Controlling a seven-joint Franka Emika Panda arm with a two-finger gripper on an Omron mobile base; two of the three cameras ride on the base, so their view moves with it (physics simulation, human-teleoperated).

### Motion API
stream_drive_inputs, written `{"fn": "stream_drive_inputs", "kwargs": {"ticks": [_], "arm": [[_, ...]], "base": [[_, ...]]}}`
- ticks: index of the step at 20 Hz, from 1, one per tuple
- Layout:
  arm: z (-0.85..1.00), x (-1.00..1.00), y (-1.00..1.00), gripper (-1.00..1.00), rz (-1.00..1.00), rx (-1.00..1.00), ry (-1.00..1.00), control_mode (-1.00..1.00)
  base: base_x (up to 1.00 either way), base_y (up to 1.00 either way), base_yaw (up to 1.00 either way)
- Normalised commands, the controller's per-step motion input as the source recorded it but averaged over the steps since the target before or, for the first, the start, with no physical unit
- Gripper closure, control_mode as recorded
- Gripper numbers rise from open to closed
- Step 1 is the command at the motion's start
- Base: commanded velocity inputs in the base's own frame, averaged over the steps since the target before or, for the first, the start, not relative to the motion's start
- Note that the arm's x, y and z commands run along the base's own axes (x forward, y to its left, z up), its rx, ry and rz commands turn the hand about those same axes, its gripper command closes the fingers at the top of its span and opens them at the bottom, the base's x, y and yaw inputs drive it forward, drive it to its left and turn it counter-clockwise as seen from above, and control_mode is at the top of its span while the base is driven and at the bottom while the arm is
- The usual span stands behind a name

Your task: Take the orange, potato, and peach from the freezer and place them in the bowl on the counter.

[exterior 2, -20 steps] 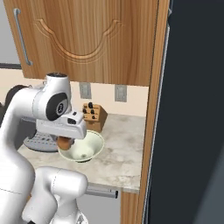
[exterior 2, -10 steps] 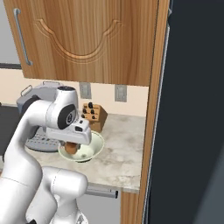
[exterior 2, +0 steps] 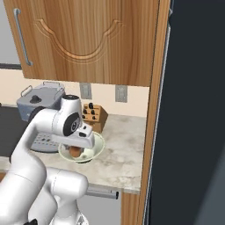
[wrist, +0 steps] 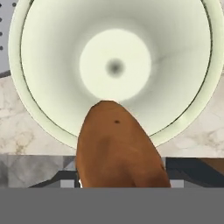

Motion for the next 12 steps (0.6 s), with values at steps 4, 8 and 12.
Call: {"fn": "stream_drive_inputs", "kwargs": {"ticks": [4,8,12], "arm": [[-0.06,0.43,0.0,1.0,0.0,0.0,-0.05,-1.0],[-0.21,0.46,0.0,1.0,0.0,0.0,-0.01,-1.0],[-0.43,0.3,0.0,1.0,0.0,0.0,0.0,-1.0]], "base": [[0.0,0.0,0.0],[0.0,0.0,0.0],[0.0,0.0,0.0]]}}
